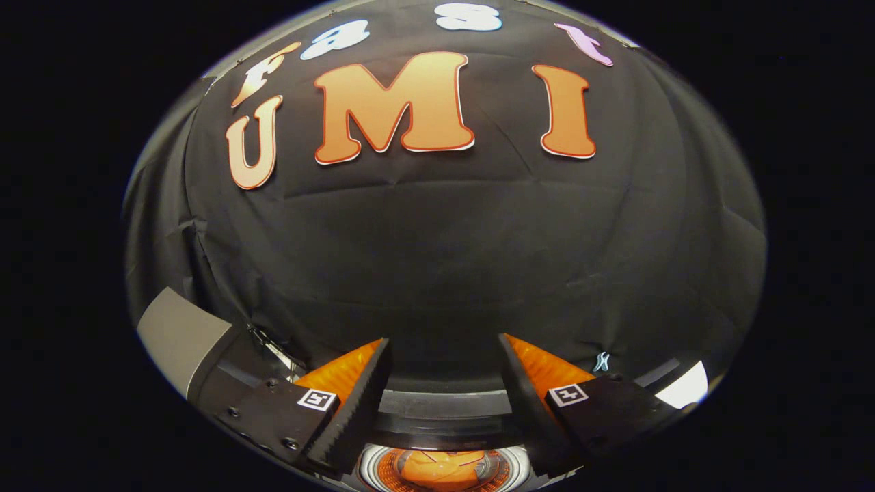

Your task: Put the clothes into the washing machine and then close the washing machine lid.

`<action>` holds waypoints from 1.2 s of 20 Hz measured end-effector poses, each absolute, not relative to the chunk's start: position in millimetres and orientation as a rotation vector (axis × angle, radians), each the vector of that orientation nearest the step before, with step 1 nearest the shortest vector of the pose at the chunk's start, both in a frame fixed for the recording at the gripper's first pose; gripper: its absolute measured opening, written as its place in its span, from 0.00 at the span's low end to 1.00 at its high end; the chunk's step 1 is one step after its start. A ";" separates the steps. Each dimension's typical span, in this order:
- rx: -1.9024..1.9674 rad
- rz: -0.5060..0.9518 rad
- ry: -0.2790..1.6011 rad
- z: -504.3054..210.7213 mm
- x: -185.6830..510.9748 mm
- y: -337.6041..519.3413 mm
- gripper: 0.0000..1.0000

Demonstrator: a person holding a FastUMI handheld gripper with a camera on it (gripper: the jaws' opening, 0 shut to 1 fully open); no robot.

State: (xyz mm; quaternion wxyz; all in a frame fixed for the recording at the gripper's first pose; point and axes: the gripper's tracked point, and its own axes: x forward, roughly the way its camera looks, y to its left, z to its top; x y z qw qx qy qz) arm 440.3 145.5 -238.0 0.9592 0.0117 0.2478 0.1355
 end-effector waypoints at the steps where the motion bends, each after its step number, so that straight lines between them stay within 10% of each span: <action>1: 0.024 0.272 0.498 -238.6 433.9 144.5 0.97; 24: 0.046 0.248 0.622 -310.2 304.3 127.3 0.97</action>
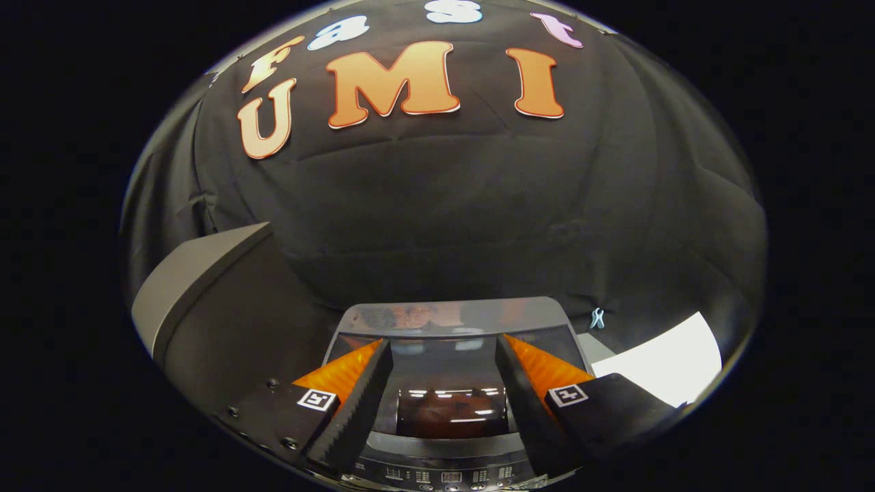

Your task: Put the clothes into the washing machine and then close the washing machine lid.

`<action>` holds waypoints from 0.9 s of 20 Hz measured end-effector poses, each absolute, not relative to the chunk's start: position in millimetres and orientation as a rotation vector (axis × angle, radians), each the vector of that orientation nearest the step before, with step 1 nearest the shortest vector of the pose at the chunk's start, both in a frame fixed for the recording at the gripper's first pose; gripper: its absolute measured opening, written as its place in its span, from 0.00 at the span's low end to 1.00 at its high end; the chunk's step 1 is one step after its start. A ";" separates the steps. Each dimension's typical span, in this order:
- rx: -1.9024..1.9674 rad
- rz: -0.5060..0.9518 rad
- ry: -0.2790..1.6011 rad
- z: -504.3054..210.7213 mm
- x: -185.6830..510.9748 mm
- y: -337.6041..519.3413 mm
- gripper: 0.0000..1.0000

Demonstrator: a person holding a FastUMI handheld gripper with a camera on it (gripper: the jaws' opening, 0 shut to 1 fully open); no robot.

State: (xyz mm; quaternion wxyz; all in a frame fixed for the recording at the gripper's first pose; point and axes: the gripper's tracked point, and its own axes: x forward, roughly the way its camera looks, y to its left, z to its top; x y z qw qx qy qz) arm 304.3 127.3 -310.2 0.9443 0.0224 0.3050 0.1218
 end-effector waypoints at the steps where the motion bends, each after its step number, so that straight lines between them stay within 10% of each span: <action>1: 0.045 0.249 0.624 -310.2 303.6 127.7 0.97; 18: 0.091 0.207 0.305 -126.1 180.4 116.5 0.97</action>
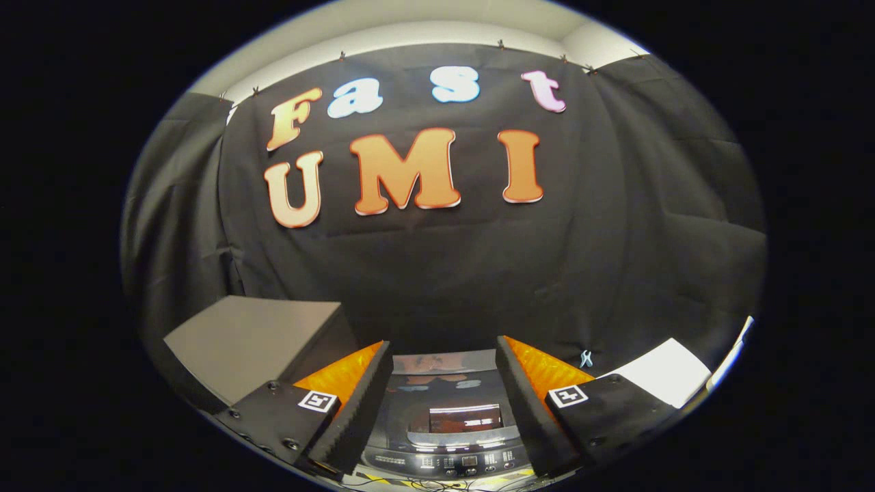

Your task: Put the clothes into the washing machine and then close the washing machine lid.

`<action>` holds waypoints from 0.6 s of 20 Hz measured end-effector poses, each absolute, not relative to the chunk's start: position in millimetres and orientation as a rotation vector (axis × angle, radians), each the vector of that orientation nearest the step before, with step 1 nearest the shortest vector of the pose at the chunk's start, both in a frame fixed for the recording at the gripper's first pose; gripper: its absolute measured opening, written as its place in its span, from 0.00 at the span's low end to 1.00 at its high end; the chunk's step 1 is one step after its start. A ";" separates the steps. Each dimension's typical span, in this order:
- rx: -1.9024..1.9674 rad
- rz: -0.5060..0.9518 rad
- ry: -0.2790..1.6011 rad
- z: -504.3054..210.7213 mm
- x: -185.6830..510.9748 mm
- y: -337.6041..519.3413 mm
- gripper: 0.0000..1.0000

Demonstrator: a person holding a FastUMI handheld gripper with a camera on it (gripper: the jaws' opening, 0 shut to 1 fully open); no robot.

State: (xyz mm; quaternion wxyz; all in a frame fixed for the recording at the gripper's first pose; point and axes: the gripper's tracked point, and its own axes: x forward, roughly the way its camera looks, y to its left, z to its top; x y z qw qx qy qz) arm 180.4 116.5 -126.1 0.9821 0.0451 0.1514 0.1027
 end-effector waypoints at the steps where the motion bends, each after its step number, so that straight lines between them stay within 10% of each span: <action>1: 0.093 0.200 0.292 -112.7 160.2 114.6 0.97; 12: 0.086 0.123 0.154 -12.3 19.4 98.0 0.97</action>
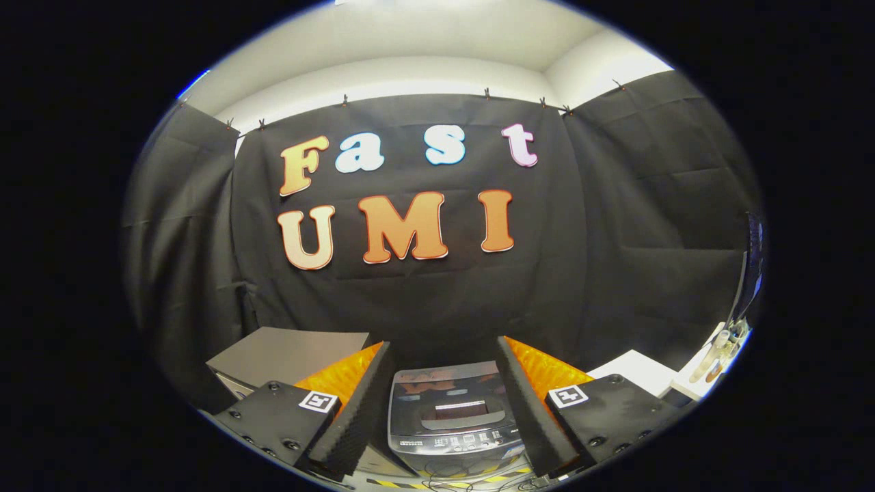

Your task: Put the clothes into the washing machine and then close the washing machine lid.

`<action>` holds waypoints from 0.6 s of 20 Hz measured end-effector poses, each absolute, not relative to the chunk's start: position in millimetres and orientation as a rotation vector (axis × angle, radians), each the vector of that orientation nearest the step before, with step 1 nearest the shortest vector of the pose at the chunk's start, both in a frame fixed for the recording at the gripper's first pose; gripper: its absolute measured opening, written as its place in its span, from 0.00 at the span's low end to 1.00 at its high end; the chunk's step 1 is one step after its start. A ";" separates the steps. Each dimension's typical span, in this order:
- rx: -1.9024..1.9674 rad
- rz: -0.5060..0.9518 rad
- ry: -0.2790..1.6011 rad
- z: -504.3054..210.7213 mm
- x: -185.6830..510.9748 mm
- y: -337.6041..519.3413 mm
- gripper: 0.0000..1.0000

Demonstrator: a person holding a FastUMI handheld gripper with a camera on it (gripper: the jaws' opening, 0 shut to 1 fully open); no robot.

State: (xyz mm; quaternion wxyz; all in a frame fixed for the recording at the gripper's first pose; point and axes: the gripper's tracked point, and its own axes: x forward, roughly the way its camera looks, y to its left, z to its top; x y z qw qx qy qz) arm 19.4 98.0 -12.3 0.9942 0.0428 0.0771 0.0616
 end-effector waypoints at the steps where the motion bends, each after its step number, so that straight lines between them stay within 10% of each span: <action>1: 0.085 0.123 0.146 -10.3 10.9 97.6 0.97; 12: 0.029 0.134 0.110 -13.2 -36.2 78.5 0.97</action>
